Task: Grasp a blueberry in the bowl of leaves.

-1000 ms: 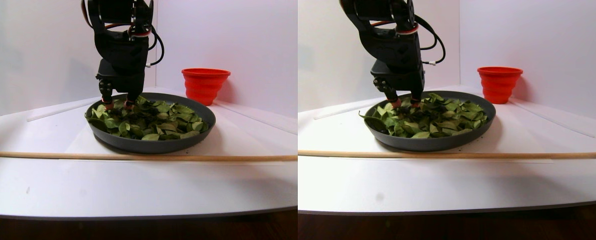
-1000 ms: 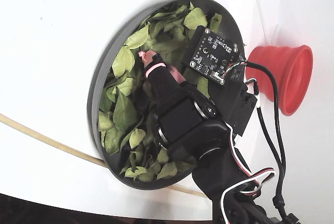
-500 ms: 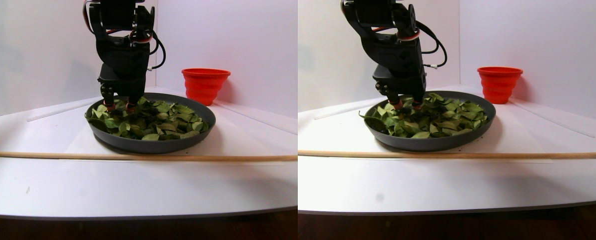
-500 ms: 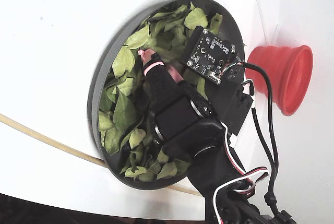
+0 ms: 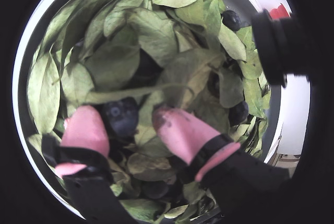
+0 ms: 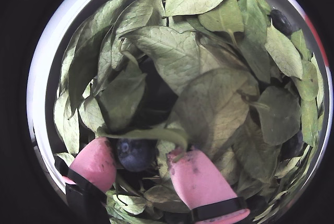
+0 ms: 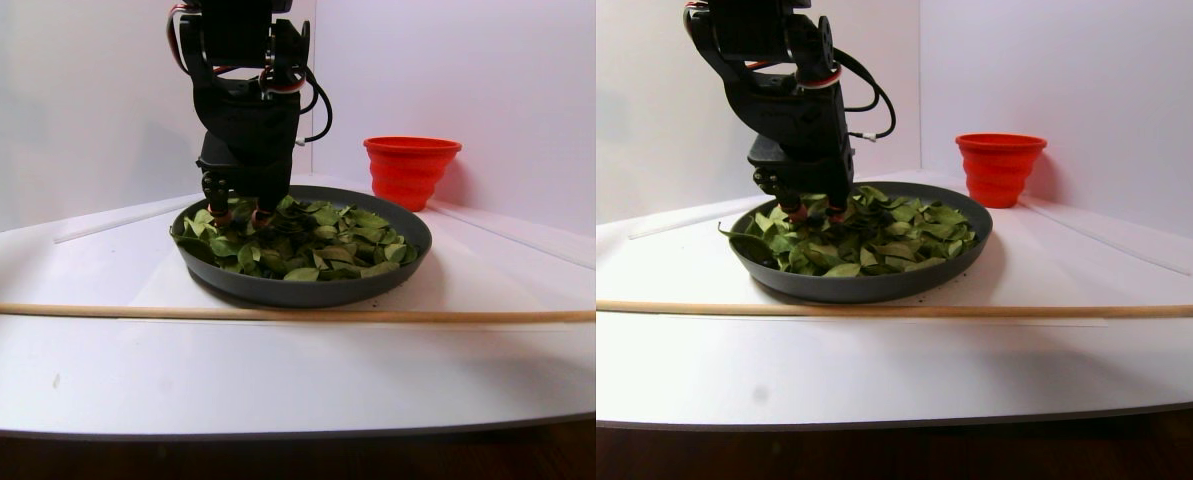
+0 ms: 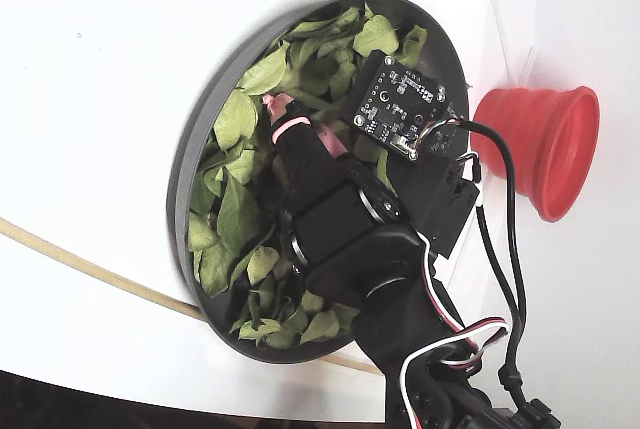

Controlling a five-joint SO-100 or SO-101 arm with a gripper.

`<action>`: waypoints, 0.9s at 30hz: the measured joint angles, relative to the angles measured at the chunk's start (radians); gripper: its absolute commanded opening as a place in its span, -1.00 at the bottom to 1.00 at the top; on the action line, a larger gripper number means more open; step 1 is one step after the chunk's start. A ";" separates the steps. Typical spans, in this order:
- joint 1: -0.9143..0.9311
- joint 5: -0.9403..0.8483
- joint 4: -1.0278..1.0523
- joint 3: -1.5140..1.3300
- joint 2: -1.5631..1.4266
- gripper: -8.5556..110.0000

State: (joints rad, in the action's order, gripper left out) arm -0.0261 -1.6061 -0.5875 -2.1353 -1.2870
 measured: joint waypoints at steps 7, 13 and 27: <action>0.000 -0.021 0.000 0.000 0.002 -0.59; -0.002 -0.035 0.000 0.000 0.002 -0.61; -0.002 -0.044 0.000 0.000 0.002 -0.66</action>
State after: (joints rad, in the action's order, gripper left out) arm -0.0276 -1.6506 -0.5875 -2.1353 -1.2855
